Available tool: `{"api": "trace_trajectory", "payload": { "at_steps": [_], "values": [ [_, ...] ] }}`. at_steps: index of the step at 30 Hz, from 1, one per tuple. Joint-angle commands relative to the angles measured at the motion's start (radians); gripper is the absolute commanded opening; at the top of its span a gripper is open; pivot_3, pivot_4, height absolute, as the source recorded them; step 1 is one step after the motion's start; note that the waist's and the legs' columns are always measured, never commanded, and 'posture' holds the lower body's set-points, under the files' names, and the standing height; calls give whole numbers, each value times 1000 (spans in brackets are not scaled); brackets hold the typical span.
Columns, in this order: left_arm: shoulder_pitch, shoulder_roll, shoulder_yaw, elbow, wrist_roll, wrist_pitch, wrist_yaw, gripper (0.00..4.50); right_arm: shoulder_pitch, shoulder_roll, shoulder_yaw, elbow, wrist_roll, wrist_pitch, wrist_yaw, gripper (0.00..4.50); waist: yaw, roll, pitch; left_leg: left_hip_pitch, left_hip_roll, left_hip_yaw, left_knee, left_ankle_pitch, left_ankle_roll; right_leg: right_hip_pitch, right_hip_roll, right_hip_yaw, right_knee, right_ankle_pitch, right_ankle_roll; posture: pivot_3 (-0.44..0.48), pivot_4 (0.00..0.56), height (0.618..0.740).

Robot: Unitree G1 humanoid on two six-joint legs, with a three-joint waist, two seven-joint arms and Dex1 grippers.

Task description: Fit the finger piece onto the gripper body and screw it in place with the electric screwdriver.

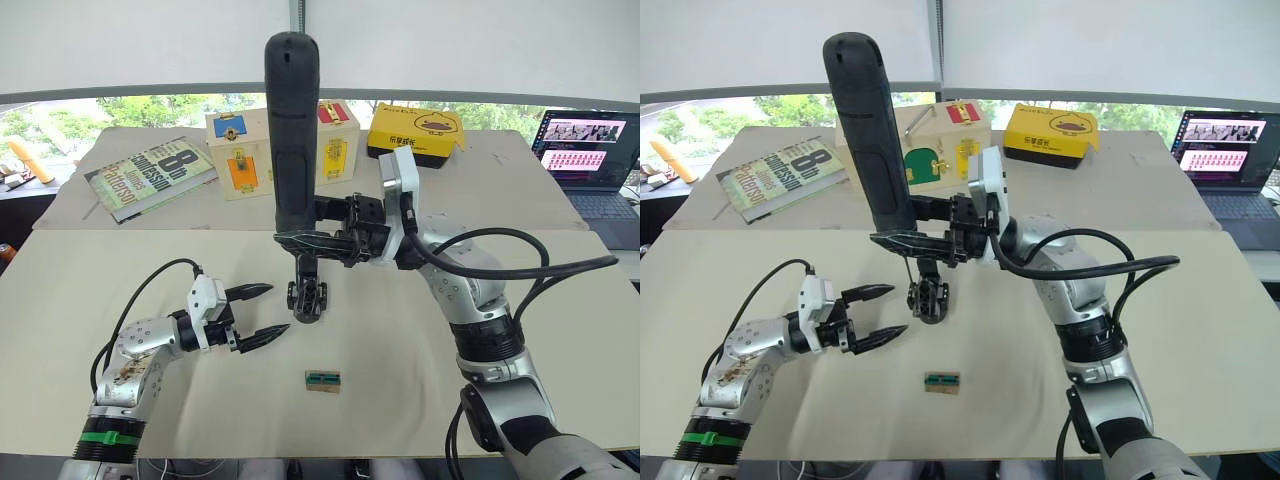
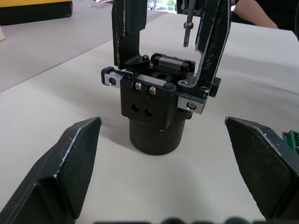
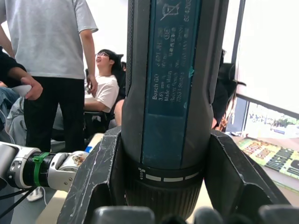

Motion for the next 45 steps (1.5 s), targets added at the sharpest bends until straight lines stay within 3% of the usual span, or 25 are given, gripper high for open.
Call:
{"api": "trace_trajectory", "payload": {
  "at_steps": [1,45],
  "values": [
    [-17,-6,-9,6,10,-34,-14,4500,-27,10,-7,-12,-3,-31,6,1933,0,0,0,0,0,0,0,0,0,0,0,0,0,0,0,0,150,740],
    [-58,-63,-39,126,65,-152,-34,4500,-9,5,25,16,-41,-28,40,1933,0,0,0,0,0,-1,0,0,0,0,-1,-1,0,0,0,0,150,740]
  ]
}}
